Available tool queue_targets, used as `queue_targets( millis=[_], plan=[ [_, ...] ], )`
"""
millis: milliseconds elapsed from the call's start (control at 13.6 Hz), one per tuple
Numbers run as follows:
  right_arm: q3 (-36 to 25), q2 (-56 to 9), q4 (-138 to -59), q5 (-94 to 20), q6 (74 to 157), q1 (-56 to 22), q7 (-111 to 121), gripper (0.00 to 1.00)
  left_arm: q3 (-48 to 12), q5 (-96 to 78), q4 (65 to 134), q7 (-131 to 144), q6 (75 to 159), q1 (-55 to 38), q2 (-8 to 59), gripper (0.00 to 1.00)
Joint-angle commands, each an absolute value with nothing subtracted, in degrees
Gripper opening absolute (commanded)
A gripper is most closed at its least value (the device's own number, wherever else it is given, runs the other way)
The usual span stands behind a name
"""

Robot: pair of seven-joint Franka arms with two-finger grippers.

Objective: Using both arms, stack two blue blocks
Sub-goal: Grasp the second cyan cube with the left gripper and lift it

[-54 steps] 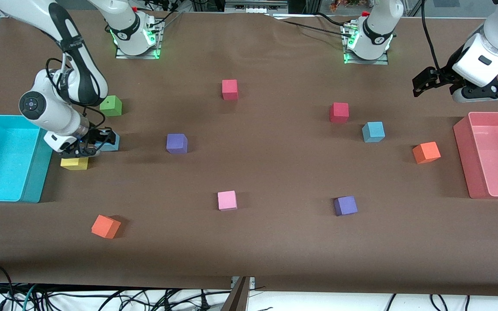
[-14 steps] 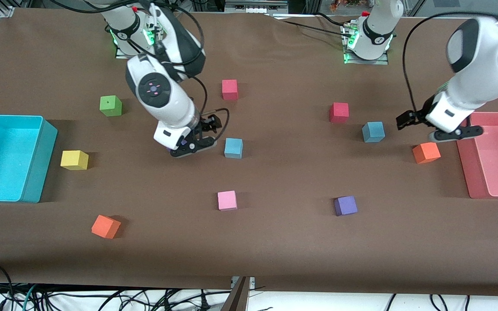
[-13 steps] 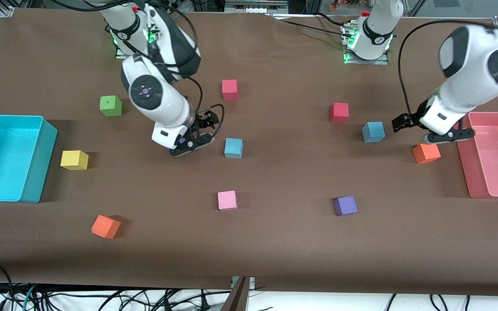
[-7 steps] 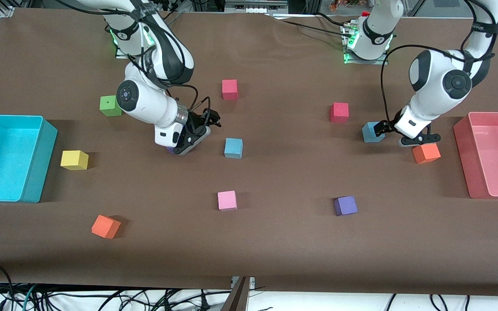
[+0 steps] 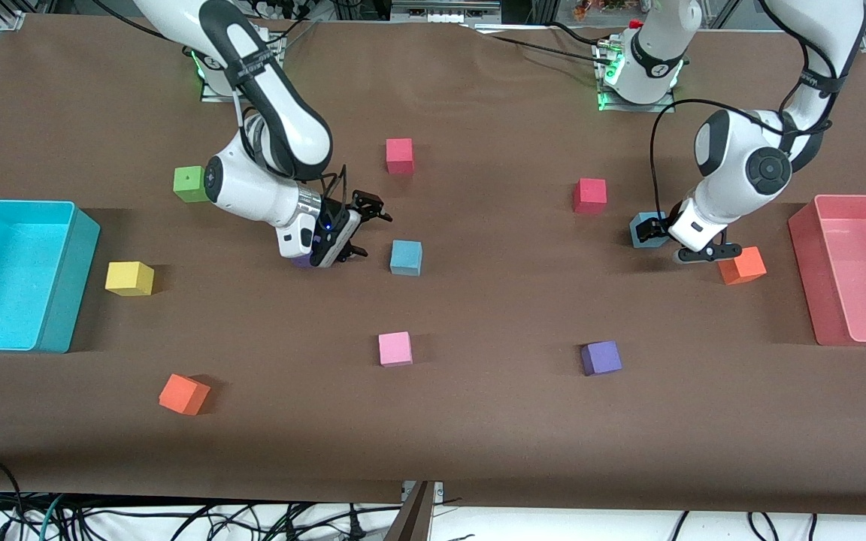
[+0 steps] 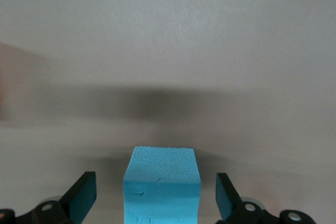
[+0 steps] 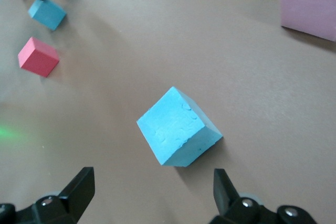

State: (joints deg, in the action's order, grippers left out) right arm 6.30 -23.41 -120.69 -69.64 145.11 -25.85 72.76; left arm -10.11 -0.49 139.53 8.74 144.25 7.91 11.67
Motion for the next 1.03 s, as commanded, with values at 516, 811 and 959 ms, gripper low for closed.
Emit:
queue_targets(
  millis=[516, 811, 959],
  plan=[
    [6.42, -26.28, -124.63, -105.12, 148.88, -26.63, 119.09, 1.0, -10.54, -1.41, 139.4, 7.29, 145.2, 7.73, 10.91, 0.0],
    [6.68, -25.14, -125.07, -105.29, 149.32, -27.77, 120.5, 1.0, -14.13, -3.41, 127.13, 8.87, 128.9, 7.21, 6.86, 0.0],
    [6.59, -27.5, -125.33, -105.21, 149.5, -27.77, 120.85, 1.0, -15.81, -6.15, 119.48, 14.21, 122.11, 4.51, 6.94, 0.0]
  ],
)
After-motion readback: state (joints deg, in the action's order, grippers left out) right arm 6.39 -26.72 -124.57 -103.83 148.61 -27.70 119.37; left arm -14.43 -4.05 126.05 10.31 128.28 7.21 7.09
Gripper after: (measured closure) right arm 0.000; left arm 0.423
